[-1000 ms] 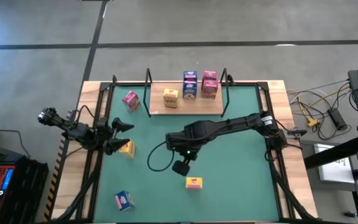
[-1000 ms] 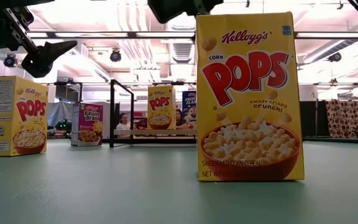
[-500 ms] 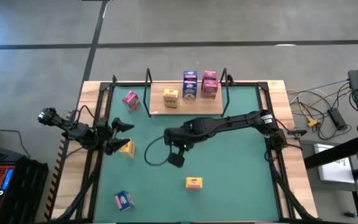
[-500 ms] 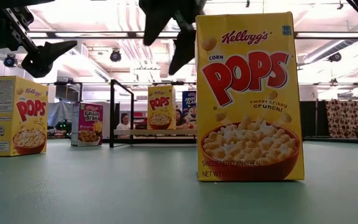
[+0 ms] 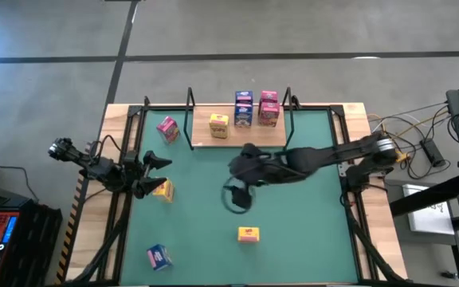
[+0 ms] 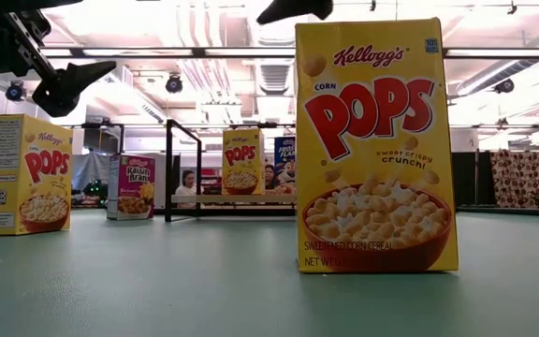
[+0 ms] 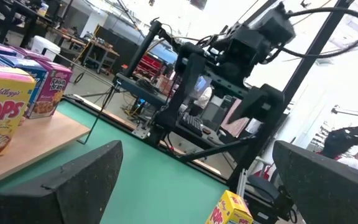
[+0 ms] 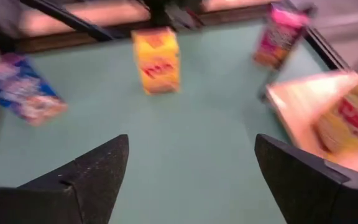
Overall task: Stack cereal on shelf
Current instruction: Adjust the yellow cereal box on the shelf
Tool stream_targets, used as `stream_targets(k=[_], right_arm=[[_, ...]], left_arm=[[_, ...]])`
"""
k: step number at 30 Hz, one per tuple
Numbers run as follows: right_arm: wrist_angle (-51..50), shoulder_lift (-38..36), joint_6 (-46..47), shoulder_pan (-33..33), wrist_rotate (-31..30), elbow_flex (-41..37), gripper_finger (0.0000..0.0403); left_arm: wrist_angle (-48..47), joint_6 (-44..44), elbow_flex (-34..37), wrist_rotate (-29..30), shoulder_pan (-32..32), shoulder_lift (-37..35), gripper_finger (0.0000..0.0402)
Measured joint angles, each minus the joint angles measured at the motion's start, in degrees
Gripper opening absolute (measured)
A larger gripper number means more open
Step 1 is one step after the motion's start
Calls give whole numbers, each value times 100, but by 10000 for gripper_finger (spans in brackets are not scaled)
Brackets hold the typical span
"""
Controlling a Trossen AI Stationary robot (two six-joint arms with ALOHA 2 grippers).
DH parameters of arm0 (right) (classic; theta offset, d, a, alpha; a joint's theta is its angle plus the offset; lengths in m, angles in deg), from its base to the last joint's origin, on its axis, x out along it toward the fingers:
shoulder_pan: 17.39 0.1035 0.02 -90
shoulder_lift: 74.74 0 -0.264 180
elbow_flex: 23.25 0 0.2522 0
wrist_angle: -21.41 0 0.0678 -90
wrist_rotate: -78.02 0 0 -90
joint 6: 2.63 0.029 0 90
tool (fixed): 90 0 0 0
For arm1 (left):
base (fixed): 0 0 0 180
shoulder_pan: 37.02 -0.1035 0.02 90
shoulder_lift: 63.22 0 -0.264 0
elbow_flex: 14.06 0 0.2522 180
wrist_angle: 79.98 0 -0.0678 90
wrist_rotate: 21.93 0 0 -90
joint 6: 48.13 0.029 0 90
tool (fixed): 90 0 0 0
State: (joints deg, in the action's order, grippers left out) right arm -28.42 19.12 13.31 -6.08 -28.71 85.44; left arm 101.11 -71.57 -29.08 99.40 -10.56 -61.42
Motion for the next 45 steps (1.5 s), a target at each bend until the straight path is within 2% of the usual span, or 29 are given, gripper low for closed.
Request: stream_targets(k=[6,15,22,26,34,38,45], right_arm=[[2601,-1362,-427,-30,731,-2435,327],[5169,-3177,-1388,-369,709,-5302,327],[6723,-4080,-2528,-459,760,-6909,327],[7443,-4328,-2858,-461,818,-7552,327],[9163,-4357,-3078,-459,692,-8619,327],[9246,-4348,-2949,-461,472,-8767,327],[9158,-4306,-2991,-461,471,-8792,327]], left_arm=[[2,0,0,0,0,0,398],[0,0,0,0,0,-1,398],[2,0,0,0,0,-2,398],[1,0,0,0,1,-1,398],[1,0,0,0,1,-1,398],[0,0,0,0,0,0,398],[0,0,0,1,0,-1,398]])
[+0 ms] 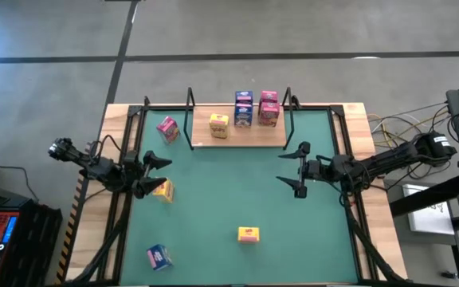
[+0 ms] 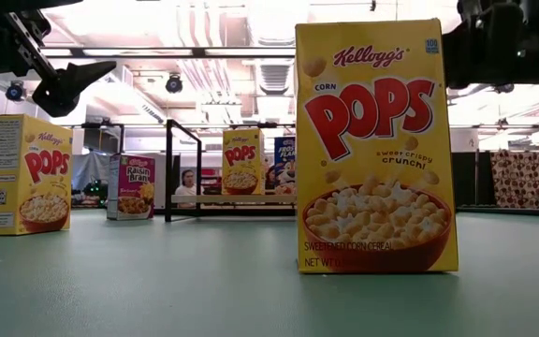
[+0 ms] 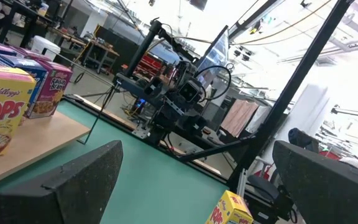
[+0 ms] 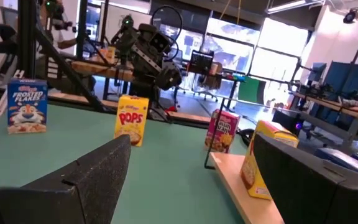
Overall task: Stack cereal on shelf
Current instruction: Adjust the yellow cereal box on the shelf
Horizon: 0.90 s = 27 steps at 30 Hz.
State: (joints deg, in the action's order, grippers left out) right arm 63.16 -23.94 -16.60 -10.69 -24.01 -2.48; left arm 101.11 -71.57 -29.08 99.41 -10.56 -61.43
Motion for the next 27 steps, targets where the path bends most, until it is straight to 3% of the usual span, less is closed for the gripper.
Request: stream_targets(k=[12,17,25,27], right_arm=[[-167,32,2,0,-2,129,327],[-169,32,2,0,-2,129,327],[-173,32,2,0,-2,129,327],[-173,34,2,0,-2,129,327]], left_arm=[[2,6,0,0,0,0,398],[91,148,0,305,-5,-2,398],[-35,-425,-57,384,-5,306,398],[16,-531,-179,156,-5,455,398]])
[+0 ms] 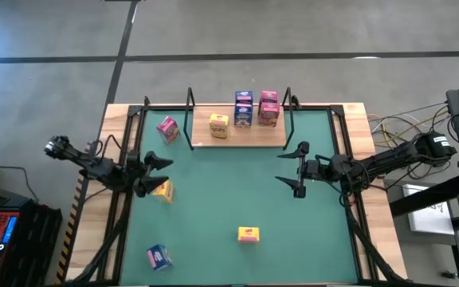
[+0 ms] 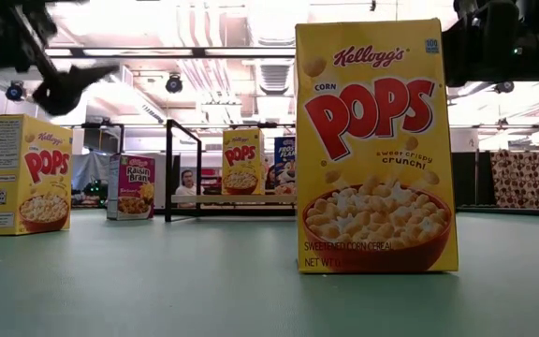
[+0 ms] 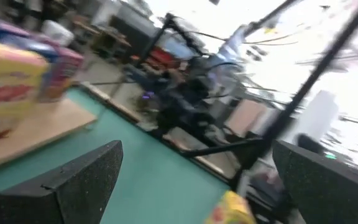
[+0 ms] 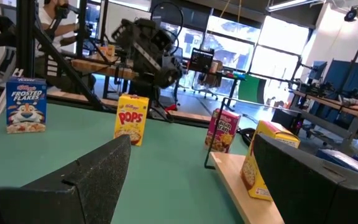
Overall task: Stack cereal on shelf
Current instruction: Adjust the yellow cereal box on the shelf
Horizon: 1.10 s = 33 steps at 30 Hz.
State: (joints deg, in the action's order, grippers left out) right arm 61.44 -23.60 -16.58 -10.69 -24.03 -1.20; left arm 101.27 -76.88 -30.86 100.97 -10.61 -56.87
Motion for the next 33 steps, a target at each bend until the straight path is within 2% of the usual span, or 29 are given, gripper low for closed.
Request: stream_targets(k=[2,4,7,11,14,17,21,28,33], right_arm=[[-2,-1,0,0,0,0,327],[-9,-1,0,0,0,0,327],[-22,0,0,0,0,0,327],[-51,0,0,0,0,0,327],[-54,0,0,0,0,0,327],[-55,0,0,0,0,0,327],[-83,0,2,0,0,0,327],[-97,0,0,0,0,0,327],[-99,0,1,0,0,-2,327]], left_arm=[[67,163,-251,-293,0,158,398],[28,363,-542,-322,0,421,398],[-531,411,-1024,-59,0,964,398],[-1099,346,-1680,-38,-4,1597,398],[-1567,794,-2145,134,0,1941,398],[-2176,1084,-2567,551,0,2312,398],[-2342,980,-2918,1003,-3,2879,398],[-2372,1002,-3456,1030,-4,3761,398],[-2646,1006,-3756,1286,-60,4235,398]])
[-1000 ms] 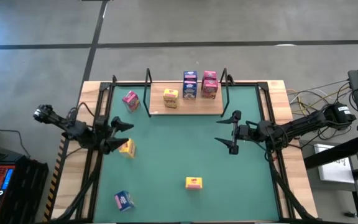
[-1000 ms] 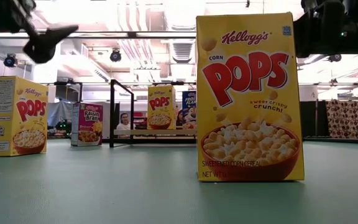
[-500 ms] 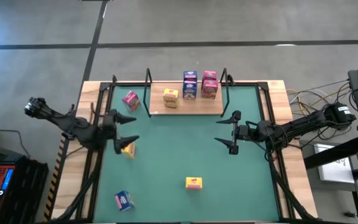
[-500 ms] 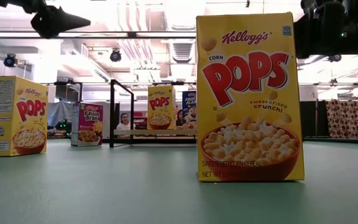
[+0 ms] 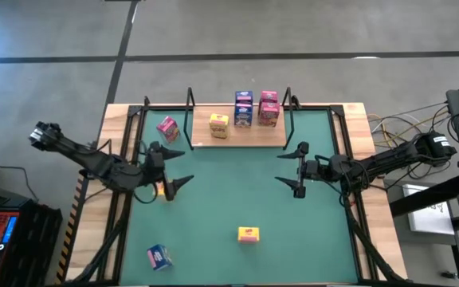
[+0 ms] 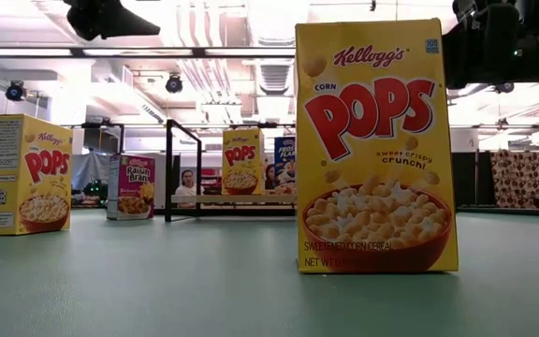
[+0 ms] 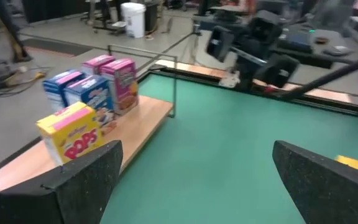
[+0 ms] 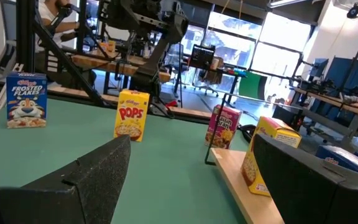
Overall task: Stack cereal on shelf
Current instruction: Adjust the yellow cereal box on the shelf
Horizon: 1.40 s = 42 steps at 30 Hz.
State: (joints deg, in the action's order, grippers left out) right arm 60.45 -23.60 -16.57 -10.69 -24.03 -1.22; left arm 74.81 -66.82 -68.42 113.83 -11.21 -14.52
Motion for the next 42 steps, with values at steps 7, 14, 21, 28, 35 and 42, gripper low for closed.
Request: stream_targets(k=[7,14,21,28,35,42], right_arm=[[-2,0,1,0,0,0,327],[-8,2,-1,0,0,0,327],[-7,2,-1,0,0,0,327],[-11,2,0,0,-1,0,327],[-11,2,-1,0,0,0,327],[-11,2,1,0,0,0,327]], left_arm=[[-23,-102,-158,42,-292,475,398],[36,-183,-333,-522,-726,961,398],[44,-119,-678,-816,-1221,1518,398],[16,-117,-949,-556,-1244,2238,398],[-18,266,-1442,-1127,-1310,2688,398],[-340,1254,-1883,-1372,-1566,2726,398]])
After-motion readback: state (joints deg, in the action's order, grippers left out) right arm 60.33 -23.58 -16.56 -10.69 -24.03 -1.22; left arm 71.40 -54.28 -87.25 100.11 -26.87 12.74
